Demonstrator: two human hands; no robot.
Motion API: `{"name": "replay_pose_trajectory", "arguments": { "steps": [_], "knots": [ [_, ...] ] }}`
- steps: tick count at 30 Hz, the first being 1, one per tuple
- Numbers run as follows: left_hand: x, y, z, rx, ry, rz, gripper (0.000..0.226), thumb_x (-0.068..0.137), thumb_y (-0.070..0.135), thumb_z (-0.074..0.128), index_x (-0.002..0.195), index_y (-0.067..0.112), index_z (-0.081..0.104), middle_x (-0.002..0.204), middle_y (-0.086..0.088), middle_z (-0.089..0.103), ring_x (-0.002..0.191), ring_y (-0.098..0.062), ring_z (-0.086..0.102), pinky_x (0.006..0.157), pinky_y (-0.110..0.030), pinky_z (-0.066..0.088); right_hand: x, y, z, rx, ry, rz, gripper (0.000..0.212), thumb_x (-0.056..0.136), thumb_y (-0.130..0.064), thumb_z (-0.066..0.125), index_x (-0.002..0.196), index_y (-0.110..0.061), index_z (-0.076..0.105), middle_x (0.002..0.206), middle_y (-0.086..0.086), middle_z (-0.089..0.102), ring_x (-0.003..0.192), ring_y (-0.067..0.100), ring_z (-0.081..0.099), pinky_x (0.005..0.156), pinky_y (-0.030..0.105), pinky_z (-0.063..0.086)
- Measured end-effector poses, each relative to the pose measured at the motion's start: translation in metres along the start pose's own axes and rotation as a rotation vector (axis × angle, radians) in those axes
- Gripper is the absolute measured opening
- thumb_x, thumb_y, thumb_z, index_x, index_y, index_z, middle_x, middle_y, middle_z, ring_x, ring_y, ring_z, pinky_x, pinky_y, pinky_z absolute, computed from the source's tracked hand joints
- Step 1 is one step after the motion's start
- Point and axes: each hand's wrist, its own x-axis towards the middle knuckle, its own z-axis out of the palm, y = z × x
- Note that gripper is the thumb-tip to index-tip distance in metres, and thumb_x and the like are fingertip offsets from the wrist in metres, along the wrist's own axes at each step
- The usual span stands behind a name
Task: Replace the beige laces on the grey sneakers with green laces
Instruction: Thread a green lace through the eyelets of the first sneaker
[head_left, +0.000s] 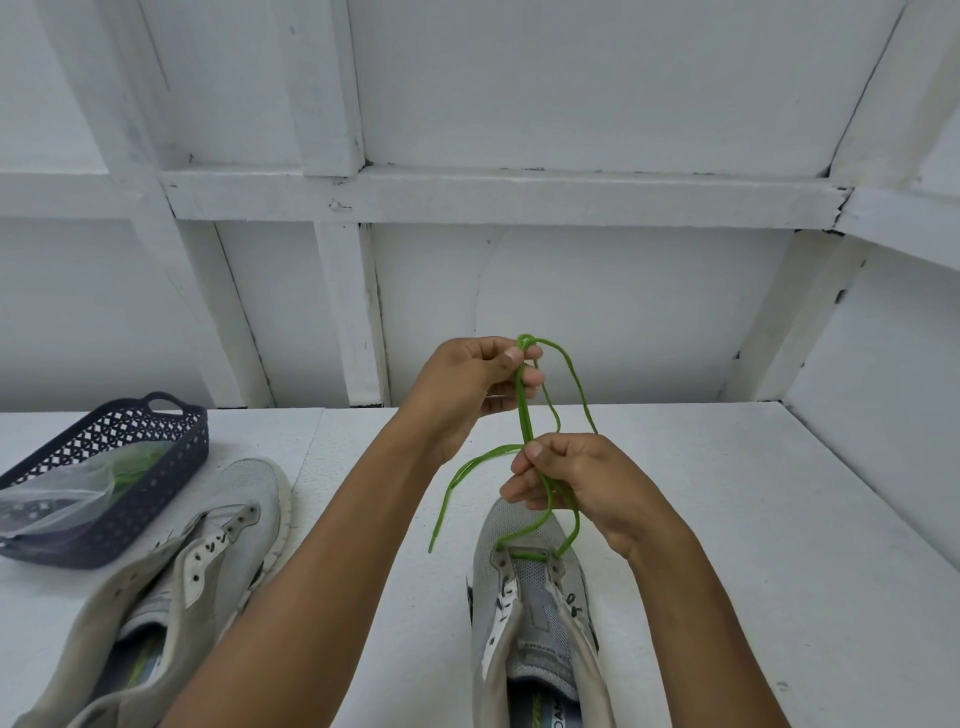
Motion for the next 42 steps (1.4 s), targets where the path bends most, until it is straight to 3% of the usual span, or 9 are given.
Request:
{"name": "replay_pose_trajectory", "arguments": {
  "steps": [7, 10, 13, 20, 24, 27, 34, 38, 42],
  "knots": [
    [0.0, 0.017, -0.004, -0.244, 0.004, -0.015, 0.026, 0.099, 0.007, 0.053, 0.118, -0.008, 0.062, 0.065, 0.001, 0.043, 0.056, -0.012, 0.043, 0.056, -0.028, 0.046, 0.0, 0.011, 0.001, -0.135, -0.037, 0.073, 0.028, 0.103, -0.015, 0.046, 0.087, -0.006, 0.068, 0.082, 0.012, 0.076, 0.072, 0.012, 0.071, 0.071, 0.026, 0.055],
    [0.002, 0.03, -0.009, -0.275, 0.032, 0.026, 0.025, 0.101, 0.008, 0.05, 0.12, -0.006, 0.059, 0.066, 0.0, 0.046, 0.054, -0.011, 0.037, 0.051, -0.025, 0.036, 0.001, 0.016, 0.002, -0.171, -0.036, 0.129, 0.029, 0.103, -0.012, 0.046, 0.086, -0.003, 0.068, 0.077, 0.013, 0.075, 0.062, 0.01, 0.069, 0.057, 0.017, 0.05],
    [0.003, 0.036, -0.011, -0.253, 0.037, 0.045, 0.024, 0.103, 0.005, 0.042, 0.118, -0.002, 0.059, 0.068, -0.002, 0.051, 0.053, -0.011, 0.035, 0.049, -0.023, 0.033, 0.002, 0.016, 0.0, -0.209, -0.05, 0.157, 0.027, 0.102, -0.012, 0.047, 0.088, -0.004, 0.069, 0.081, 0.011, 0.076, 0.067, 0.01, 0.069, 0.061, 0.019, 0.051],
    [-0.003, 0.027, -0.002, -0.178, -0.024, 0.07, 0.015, 0.103, 0.004, 0.043, 0.111, 0.004, 0.055, 0.086, -0.012, 0.072, 0.064, -0.018, 0.058, 0.063, -0.028, 0.05, 0.002, -0.004, -0.003, -0.168, 0.119, -0.138, 0.023, 0.096, -0.036, 0.059, 0.117, -0.029, 0.064, 0.116, -0.016, 0.066, 0.111, -0.003, 0.057, 0.089, 0.019, 0.044],
    [-0.005, 0.024, 0.005, -0.225, -0.112, 0.061, 0.013, 0.104, 0.008, 0.043, 0.113, 0.003, 0.051, 0.105, -0.019, 0.073, 0.083, -0.026, 0.069, 0.079, -0.034, 0.055, 0.002, -0.019, 0.0, -0.196, 0.098, -0.281, 0.022, 0.096, -0.038, 0.058, 0.113, -0.027, 0.067, 0.112, -0.018, 0.069, 0.108, -0.012, 0.057, 0.086, 0.011, 0.041],
    [-0.006, 0.024, 0.007, -0.206, -0.147, 0.057, 0.015, 0.105, 0.013, 0.042, 0.112, 0.004, 0.052, 0.111, -0.019, 0.072, 0.098, -0.034, 0.07, 0.092, -0.042, 0.055, 0.004, -0.021, 0.002, -0.19, 0.121, -0.304, 0.013, 0.093, -0.029, 0.065, 0.097, -0.018, 0.071, 0.095, -0.008, 0.074, 0.093, 0.0, 0.066, 0.082, 0.019, 0.047],
    [-0.001, 0.026, -0.023, 0.202, 0.217, 0.048, 0.024, 0.105, 0.026, 0.045, 0.104, 0.011, 0.064, 0.092, -0.009, 0.076, 0.077, -0.026, 0.073, 0.069, -0.034, 0.058, 0.01, -0.004, -0.026, -0.001, 0.513, -0.258, 0.016, 0.094, -0.021, 0.065, 0.08, -0.016, 0.07, 0.067, -0.002, 0.072, 0.068, 0.01, 0.069, 0.074, 0.033, 0.055],
    [0.006, 0.002, -0.049, 0.376, 0.366, -0.036, 0.023, 0.103, 0.019, 0.044, 0.096, 0.009, 0.063, 0.091, -0.012, 0.075, 0.073, -0.025, 0.071, 0.072, -0.038, 0.058, 0.014, 0.019, -0.052, -0.098, 0.76, -0.12, 0.018, 0.094, -0.025, 0.062, 0.078, -0.021, 0.069, 0.079, 0.001, 0.074, 0.082, 0.019, 0.069, 0.082, 0.041, 0.054],
    [0.008, -0.026, -0.065, 0.889, 0.464, -0.131, 0.022, 0.1, 0.023, 0.05, 0.112, 0.005, 0.053, 0.104, -0.01, 0.063, 0.092, -0.03, 0.061, 0.079, -0.038, 0.052, 0.008, 0.033, -0.06, -0.52, 0.669, 0.112, 0.026, 0.095, -0.03, 0.06, 0.104, -0.007, 0.069, 0.103, 0.007, 0.067, 0.105, 0.031, 0.061, 0.084, 0.034, 0.046]
  ]
}}
